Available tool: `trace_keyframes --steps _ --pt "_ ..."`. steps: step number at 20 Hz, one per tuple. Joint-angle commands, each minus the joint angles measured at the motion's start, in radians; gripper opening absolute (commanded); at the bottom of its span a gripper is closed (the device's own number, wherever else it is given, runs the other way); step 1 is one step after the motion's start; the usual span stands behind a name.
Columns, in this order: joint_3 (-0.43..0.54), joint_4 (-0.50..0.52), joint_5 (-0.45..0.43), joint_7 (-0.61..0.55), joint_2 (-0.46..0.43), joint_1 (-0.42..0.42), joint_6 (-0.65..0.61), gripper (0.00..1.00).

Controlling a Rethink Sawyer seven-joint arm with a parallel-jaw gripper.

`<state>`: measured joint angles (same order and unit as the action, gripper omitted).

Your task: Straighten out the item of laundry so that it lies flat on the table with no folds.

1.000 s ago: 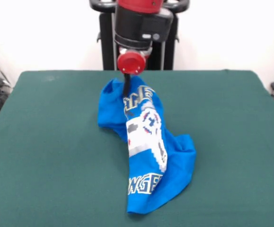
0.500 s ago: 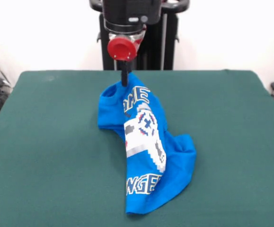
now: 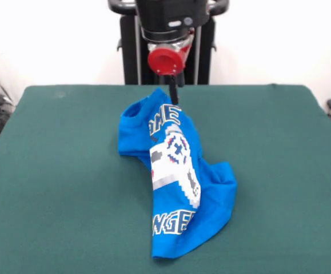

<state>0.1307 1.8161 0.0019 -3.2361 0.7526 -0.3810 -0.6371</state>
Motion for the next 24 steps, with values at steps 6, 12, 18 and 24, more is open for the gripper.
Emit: trace_keyframes --steps 6,12,18,24 --pt "-0.068 -0.092 -0.193 0.017 -0.18 0.207 0.157 1.0" --pt "-0.34 -0.264 -0.314 -0.159 -0.322 0.431 0.192 1.0" --pt "-0.524 -0.379 -0.351 -0.213 -0.447 0.586 0.18 1.0" --pt "-0.549 -0.395 -0.348 -0.11 -0.454 0.607 0.171 0.0"
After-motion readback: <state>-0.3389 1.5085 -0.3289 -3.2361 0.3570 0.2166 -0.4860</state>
